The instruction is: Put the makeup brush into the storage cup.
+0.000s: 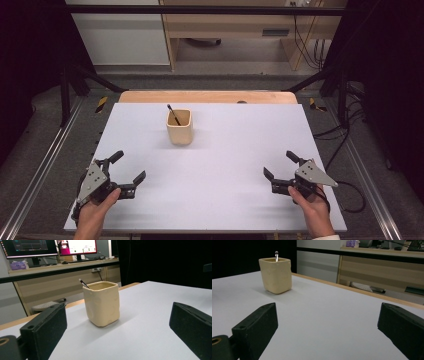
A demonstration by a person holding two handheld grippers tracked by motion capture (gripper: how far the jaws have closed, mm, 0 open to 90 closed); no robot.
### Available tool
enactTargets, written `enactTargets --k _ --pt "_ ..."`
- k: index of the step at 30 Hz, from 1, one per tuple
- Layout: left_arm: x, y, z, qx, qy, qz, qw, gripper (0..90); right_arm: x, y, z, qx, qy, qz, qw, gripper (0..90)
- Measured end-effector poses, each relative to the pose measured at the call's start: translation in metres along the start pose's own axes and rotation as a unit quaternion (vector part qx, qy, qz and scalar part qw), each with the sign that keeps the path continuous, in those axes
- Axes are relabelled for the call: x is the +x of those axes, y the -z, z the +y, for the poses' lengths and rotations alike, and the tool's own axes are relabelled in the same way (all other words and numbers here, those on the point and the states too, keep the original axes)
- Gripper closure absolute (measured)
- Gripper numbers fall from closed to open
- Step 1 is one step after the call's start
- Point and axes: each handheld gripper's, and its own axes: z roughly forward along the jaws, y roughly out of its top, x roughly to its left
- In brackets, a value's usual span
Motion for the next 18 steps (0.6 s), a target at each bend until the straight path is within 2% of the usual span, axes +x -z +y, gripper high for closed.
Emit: enactTargets --k 11,18 --pt "0.002 0.009 -0.007 0.001 0.003 -0.001 1.0 0.6 -0.009 0.006 -0.001 -0.005 0.001 -0.007 1.0 3.1" --pt "-0.002 0.012 -0.006 -0.002 -0.007 -0.01 0.9999 0.5 -0.012 0.007 -0.003 -0.009 0.013 -0.006 0.9999 2.9"
